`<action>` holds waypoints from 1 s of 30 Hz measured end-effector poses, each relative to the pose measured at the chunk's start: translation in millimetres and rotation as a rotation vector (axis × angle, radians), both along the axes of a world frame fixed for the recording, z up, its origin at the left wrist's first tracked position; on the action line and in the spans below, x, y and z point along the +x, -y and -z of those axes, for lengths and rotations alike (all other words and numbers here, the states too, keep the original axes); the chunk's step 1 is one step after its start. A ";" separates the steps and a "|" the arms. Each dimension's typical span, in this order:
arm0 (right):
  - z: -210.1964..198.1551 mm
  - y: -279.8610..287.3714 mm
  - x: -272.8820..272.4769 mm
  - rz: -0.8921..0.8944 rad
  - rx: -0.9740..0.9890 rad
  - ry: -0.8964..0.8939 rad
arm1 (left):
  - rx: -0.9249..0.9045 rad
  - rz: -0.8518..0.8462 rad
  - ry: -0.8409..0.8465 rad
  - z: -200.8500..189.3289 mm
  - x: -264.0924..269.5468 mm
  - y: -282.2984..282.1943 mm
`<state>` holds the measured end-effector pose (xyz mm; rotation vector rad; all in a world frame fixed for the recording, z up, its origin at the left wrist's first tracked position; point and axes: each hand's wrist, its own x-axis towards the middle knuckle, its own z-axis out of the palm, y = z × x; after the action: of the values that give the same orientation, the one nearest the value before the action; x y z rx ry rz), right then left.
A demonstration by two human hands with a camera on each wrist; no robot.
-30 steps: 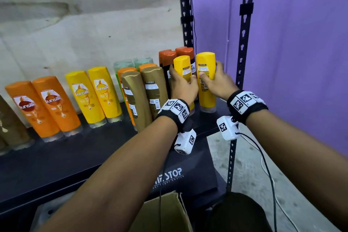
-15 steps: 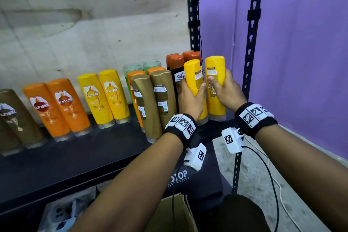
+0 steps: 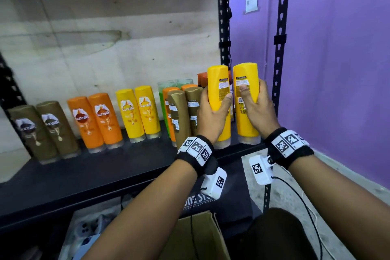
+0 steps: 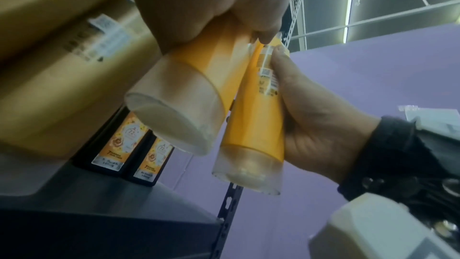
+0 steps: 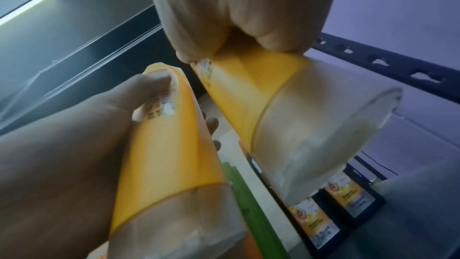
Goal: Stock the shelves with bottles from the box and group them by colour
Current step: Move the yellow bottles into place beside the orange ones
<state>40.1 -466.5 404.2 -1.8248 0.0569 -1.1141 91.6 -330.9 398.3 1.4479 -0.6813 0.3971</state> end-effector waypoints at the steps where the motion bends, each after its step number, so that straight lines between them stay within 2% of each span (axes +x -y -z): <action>1: -1.5 -5.6 -1.9 -0.004 0.001 0.007 | -0.013 -0.014 0.010 -2.0 -2.9 -5.6; 11: -4.9 -66.6 -8.5 -0.073 -0.011 0.103 | -0.018 -0.172 0.054 -3.8 -13.3 -73.0; 21: 1.1 -139.3 10.9 -0.222 -0.003 0.076 | -0.032 -0.296 0.029 5.5 -4.8 -155.6; 30: 26.6 -189.3 29.9 -0.321 0.047 0.056 | -0.057 -0.365 -0.007 27.1 -4.2 -204.1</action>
<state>70.0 -277.3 377.6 -1.6884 -0.2336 -0.9275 87.3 -126.8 371.2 1.5201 -0.3942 0.6881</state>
